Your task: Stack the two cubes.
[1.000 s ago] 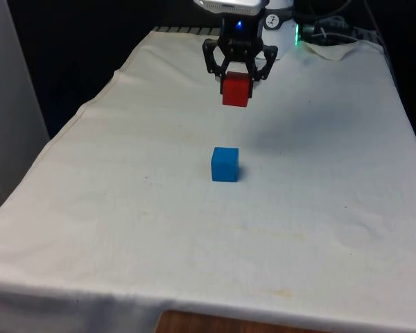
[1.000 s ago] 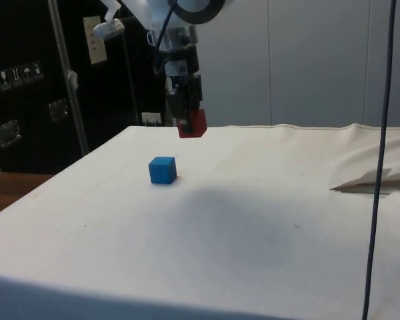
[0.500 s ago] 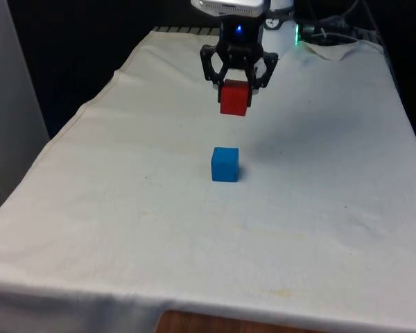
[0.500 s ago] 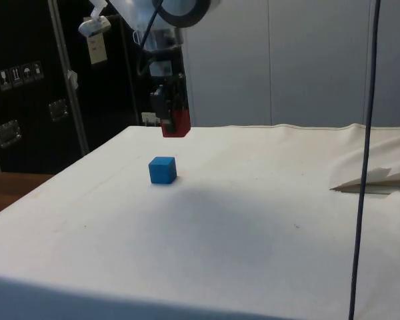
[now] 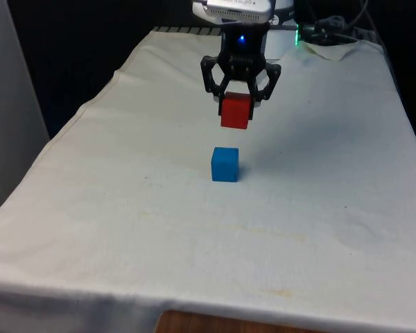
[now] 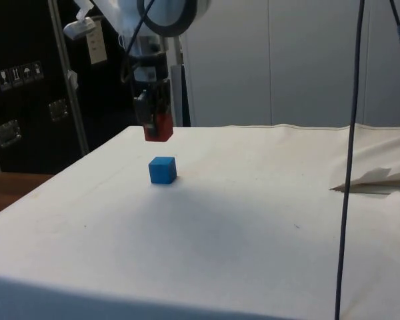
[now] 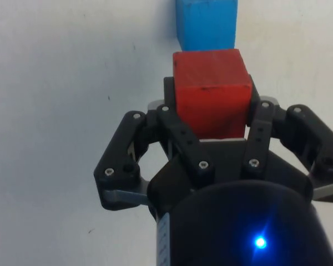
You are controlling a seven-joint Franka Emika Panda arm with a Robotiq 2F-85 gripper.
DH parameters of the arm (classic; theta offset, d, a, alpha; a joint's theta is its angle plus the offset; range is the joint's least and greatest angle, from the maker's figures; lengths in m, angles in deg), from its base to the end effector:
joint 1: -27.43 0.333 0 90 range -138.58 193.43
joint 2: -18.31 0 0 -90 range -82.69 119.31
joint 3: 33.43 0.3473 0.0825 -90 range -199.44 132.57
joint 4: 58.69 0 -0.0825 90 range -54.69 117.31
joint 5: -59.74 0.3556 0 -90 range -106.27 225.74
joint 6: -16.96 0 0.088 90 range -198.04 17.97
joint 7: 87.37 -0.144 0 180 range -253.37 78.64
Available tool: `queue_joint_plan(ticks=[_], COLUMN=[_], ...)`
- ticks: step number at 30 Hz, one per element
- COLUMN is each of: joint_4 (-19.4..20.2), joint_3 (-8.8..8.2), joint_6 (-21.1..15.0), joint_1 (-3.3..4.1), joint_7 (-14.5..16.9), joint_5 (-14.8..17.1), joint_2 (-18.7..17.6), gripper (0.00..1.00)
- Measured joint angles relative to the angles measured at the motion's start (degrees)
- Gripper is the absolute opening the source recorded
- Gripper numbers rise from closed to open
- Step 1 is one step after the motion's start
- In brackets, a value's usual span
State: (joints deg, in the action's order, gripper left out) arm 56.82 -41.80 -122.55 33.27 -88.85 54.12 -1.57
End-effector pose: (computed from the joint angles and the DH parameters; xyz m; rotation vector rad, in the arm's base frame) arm 0.6019 -0.0256 0.3013 3.0233 0.0193 0.1104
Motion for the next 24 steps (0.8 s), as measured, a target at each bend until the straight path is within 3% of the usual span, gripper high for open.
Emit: queue_joint_plan(ticks=[15,24], joint_4=[-0.29,-0.92], joint_3=[0.06,-0.06], joint_6=[-0.57,-1.83], joint_1=[0.0,-0.29], joint_7=[0.0,0.29], joint_5=[0.29,2.18], joint_2=[-1.2,-3.15], gripper=[0.0,0.0])
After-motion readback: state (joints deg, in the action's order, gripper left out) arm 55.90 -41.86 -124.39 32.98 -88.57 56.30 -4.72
